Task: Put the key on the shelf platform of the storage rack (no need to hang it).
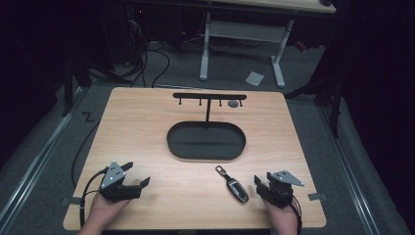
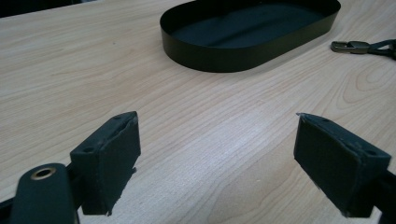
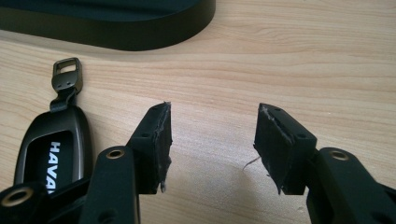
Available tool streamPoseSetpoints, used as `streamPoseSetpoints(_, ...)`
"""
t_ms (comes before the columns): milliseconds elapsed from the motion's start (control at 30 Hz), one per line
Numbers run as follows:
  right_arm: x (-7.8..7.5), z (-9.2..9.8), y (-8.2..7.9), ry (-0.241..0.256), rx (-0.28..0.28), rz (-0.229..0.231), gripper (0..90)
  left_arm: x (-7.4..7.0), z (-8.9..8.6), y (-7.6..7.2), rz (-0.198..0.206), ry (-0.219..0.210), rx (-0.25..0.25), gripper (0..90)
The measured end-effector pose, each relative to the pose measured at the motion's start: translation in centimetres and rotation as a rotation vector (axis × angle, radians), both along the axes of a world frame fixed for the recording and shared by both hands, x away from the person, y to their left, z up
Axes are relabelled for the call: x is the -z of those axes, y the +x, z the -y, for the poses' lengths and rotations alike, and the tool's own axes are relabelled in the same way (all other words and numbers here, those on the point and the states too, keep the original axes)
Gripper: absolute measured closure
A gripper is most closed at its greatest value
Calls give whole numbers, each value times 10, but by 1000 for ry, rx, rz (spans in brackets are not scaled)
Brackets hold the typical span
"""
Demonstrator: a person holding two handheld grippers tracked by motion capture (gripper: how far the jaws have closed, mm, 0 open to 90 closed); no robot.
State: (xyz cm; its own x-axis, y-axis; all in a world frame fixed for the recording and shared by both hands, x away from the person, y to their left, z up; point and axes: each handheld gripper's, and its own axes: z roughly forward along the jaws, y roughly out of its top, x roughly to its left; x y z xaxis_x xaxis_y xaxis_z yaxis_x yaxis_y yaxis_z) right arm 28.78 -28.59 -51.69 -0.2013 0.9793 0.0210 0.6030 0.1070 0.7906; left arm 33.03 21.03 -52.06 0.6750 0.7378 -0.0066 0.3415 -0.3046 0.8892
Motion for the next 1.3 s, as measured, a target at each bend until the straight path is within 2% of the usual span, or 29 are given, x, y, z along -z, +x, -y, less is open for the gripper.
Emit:
streamPoseSetpoints(300,-1,0,-4,0,3,4,451,-1,2,0,3,5,4,153)
streamPoseSetpoints(567,-2,-2,-2,-15,-5,8,438,0,1,0,-4,13,4,153)
streamPoseSetpoints(767,-1,-4,1,-15,-9,-1,411,-1,1,0,5,8,-1,154)
streamPoseSetpoints(967,-7,-12,7,-67,-22,-16,382,-1,0,-1,3,8,6,153)
streamPoseSetpoints(1000,-10,-15,9,-85,-28,-34,375,-1,0,0,2,5,10,152)
streamPoseSetpoints(1033,-10,-15,9,-85,-28,-34,375,-1,0,0,2,5,10,152)
streamPoseSetpoints(1067,-11,-18,11,-106,-39,-60,366,-1,0,0,4,2,11,153)
streamPoseSetpoints(1267,-13,-21,17,-129,-56,-129,351,-3,-1,0,8,-3,11,153)
streamPoseSetpoints(1300,-13,-21,17,-129,-56,-129,351,-3,-1,0,8,-3,11,153)
